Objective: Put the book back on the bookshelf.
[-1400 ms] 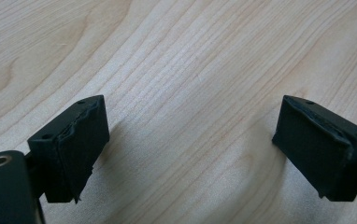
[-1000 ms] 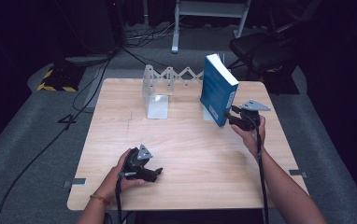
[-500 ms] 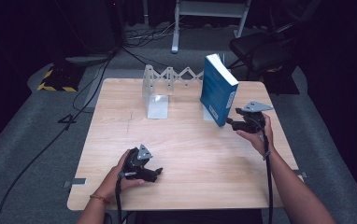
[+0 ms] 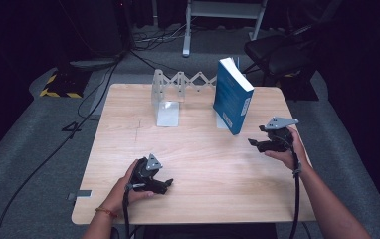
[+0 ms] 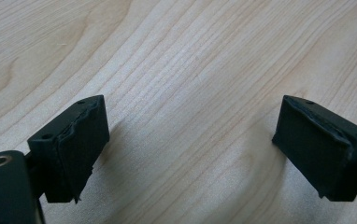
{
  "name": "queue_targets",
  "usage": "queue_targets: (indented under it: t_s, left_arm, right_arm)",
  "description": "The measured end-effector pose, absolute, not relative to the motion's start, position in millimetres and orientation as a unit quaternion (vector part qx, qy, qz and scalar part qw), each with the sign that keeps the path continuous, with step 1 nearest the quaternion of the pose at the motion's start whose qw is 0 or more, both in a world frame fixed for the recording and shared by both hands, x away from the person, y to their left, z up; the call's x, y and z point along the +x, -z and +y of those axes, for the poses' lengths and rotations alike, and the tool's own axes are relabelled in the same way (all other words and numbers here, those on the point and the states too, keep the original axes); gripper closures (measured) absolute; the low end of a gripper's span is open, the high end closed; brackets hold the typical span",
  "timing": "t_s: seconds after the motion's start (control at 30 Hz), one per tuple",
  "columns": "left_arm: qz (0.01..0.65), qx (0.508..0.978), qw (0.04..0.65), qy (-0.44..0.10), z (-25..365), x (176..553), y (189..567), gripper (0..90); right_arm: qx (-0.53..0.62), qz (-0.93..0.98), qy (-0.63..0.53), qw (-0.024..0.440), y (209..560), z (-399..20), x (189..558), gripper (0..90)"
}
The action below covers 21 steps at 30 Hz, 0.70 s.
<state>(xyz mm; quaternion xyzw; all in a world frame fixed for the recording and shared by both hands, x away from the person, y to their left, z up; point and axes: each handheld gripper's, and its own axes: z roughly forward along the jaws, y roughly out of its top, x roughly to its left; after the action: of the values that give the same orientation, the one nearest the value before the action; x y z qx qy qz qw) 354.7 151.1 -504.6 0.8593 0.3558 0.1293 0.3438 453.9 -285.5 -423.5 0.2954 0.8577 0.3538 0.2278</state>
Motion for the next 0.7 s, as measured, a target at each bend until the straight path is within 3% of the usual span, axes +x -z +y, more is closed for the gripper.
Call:
queue_targets:
  t_s: [0.7]
  left_arm:
    - [0.356,0.859,0.344,-0.129,151.1,354.7,504.6,10.6]
  right_arm:
    - [0.296,0.874,-0.326,0.204,452.9,-327.8,413.6,28.7]
